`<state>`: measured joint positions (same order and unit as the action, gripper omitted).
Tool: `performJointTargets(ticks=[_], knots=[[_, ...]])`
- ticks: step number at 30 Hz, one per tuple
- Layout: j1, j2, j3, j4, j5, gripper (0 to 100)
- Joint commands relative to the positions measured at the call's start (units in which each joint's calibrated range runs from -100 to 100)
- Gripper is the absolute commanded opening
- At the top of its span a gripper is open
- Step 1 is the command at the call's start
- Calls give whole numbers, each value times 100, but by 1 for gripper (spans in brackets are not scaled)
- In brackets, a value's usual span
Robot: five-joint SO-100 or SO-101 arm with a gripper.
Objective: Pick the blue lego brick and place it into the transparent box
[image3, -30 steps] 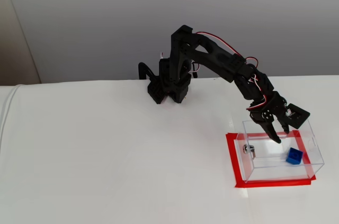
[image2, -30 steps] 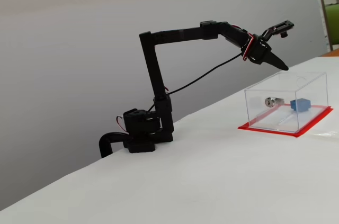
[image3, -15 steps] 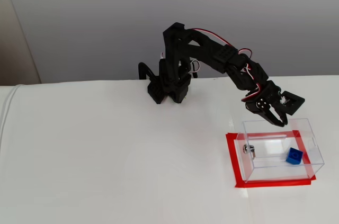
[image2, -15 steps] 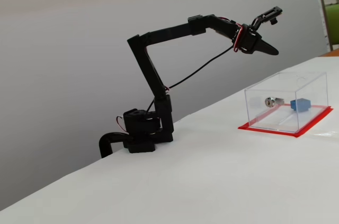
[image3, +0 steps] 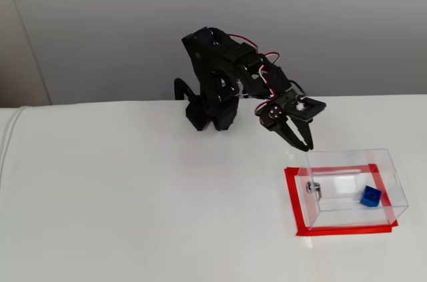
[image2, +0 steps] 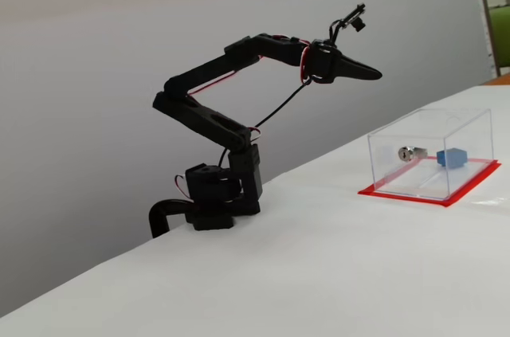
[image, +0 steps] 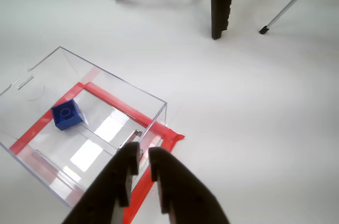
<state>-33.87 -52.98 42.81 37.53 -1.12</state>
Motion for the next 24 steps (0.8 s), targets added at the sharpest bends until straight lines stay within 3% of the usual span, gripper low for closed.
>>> performJointTargets(ticks=[1,14,24], knots=[[514,-807,367,33,65,2],[2511,-2368,1669,33,13,2],[3087,-3785,3468,24,13,2]])
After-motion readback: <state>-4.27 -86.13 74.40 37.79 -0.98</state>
